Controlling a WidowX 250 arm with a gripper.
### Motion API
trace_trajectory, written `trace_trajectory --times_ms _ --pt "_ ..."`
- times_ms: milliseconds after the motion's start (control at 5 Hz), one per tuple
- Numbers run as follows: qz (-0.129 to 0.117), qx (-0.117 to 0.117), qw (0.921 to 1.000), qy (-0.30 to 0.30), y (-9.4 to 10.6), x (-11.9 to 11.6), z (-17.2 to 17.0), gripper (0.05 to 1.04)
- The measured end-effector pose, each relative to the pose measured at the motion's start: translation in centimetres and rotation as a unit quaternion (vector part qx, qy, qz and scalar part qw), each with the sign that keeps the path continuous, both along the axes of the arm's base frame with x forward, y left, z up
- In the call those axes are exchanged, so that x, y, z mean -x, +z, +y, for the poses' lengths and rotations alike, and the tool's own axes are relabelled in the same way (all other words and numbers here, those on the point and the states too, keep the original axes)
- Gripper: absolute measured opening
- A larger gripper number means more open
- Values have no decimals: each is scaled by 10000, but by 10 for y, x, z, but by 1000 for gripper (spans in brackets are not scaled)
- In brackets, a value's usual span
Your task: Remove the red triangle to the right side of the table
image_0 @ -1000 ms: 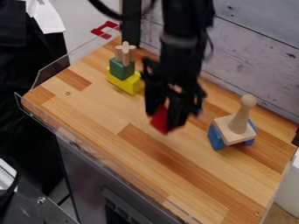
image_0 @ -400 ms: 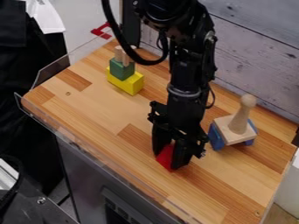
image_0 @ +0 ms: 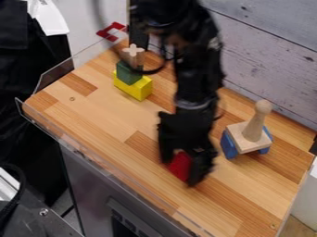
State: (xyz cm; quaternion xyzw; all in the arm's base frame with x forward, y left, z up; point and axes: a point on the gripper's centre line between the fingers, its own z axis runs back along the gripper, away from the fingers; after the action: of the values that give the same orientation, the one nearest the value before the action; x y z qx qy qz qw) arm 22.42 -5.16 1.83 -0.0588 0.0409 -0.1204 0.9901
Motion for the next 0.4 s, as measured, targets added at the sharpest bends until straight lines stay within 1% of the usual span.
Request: trace_trajectory --times_ms 200,400 --pt "-411 -155 9989 183 47 2 4 999" --pt "-526 -296 9980 185 73 -5 13 999"
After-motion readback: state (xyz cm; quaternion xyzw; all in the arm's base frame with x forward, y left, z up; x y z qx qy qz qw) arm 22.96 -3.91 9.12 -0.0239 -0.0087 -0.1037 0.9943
